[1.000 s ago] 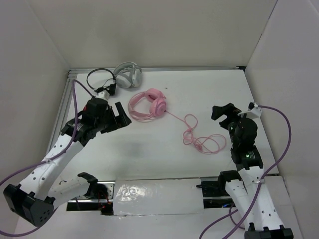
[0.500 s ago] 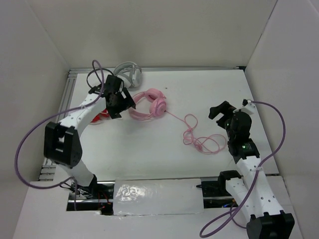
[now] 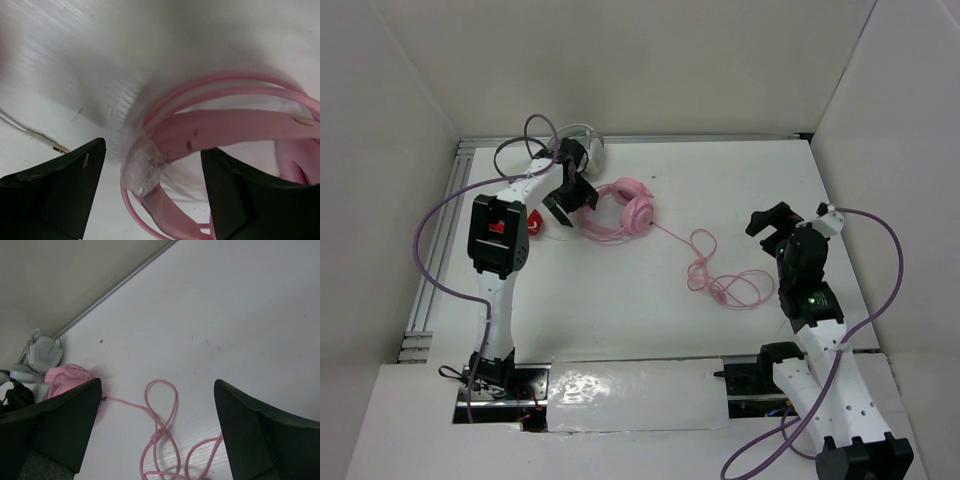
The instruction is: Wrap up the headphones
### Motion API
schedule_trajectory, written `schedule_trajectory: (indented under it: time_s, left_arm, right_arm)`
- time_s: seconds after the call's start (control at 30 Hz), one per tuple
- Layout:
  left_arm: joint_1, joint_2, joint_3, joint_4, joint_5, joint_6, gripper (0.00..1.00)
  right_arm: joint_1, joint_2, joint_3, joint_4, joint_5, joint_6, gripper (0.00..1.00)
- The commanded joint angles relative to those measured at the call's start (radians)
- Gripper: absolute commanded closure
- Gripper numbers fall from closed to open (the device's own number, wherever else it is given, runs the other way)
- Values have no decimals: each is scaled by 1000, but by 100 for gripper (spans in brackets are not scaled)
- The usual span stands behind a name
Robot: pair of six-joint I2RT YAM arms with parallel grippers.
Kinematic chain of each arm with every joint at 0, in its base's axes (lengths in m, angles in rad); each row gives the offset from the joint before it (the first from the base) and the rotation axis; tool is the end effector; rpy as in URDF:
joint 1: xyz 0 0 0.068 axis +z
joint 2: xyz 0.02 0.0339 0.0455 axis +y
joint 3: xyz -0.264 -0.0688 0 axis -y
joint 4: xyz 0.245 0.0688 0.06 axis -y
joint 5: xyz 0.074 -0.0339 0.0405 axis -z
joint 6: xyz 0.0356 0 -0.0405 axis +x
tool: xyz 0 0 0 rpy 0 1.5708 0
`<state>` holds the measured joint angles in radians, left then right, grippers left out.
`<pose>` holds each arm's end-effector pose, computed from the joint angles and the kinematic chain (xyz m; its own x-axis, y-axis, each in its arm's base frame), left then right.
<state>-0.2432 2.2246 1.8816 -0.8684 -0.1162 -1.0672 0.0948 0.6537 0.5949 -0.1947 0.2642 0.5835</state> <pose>0.4571 -0.1092 0.1948 -0.6133 -0.7442 -0.2648 -0.6994 0.6674 -0.2557 0.1636 0.0062 0.2924 -0.1201 0.5228 -0.8439 0.2713 0.8350 0.4787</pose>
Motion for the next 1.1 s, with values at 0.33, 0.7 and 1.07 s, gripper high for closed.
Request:
schedule_trajectory:
  time_s: [0.33,0.7,1.07]
  left_arm:
    - [-28,6,-101,17,-17,-22,35]
    - [-76,-5,-157,60,1,-14,100]
    - [-133,-202,-70,155,-221,202,100]
  right_arm:
    - [11,-3,25,-5,132,53,0]
    - [14,-29,5,12,144,53,0]
    - [121,76,63,-11,193,-26,5]
